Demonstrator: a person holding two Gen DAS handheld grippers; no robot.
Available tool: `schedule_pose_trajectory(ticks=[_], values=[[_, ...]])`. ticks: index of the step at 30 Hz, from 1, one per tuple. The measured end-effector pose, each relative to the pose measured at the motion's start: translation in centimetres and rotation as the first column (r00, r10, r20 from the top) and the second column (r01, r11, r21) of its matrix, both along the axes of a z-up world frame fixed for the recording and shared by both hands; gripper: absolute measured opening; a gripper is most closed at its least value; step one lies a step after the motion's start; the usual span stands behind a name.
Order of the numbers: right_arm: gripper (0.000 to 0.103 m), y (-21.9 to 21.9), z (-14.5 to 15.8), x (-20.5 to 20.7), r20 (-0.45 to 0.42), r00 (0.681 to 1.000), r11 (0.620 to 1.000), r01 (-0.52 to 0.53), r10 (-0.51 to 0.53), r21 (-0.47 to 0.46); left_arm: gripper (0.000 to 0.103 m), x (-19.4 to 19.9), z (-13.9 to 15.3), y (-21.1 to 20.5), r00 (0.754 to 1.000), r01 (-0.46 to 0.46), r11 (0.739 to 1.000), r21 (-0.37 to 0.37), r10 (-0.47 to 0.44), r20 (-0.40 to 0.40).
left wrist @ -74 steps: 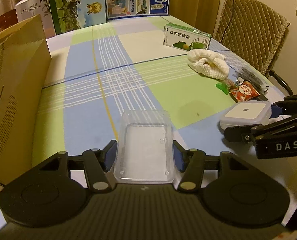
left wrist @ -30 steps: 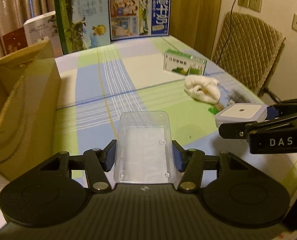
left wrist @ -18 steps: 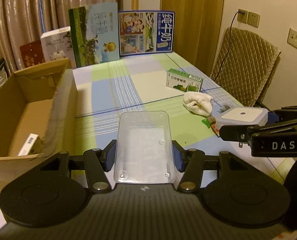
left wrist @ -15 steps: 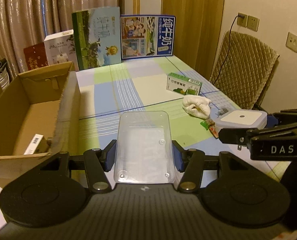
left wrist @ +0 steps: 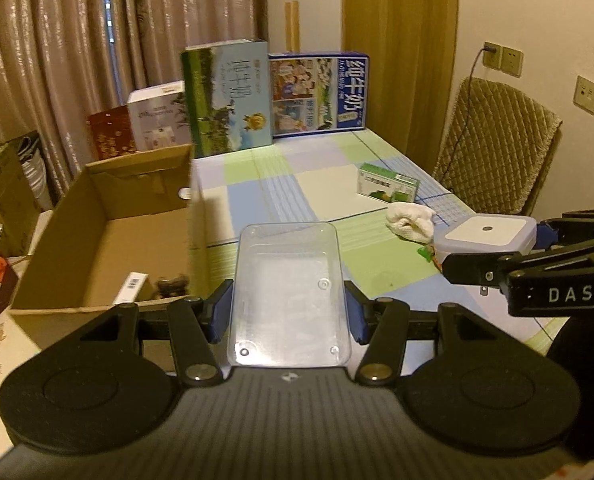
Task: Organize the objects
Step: 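Lift the tray and night light and carry both toward the cardboard box, then lower the tray into the box with the left tool while the right tool drops the night light in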
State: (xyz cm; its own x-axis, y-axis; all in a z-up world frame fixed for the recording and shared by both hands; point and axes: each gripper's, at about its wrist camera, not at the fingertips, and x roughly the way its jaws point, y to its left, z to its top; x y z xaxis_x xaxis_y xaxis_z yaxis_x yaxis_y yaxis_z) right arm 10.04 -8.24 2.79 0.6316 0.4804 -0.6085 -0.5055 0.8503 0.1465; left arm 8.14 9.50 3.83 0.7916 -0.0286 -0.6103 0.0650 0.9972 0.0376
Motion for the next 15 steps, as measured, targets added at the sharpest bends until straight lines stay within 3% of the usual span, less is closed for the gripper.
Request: schedule_pose_trajectory(ticks=[15], values=[[0.062, 7.6, 1.4, -0.6, 0.025, 0.989, 0.989, -0.148, 0.147, 0.010, 0.051, -2.3, 2.0, 7.8, 0.995, -0.099, 0.994, 0.047, 0.099, 0.010]])
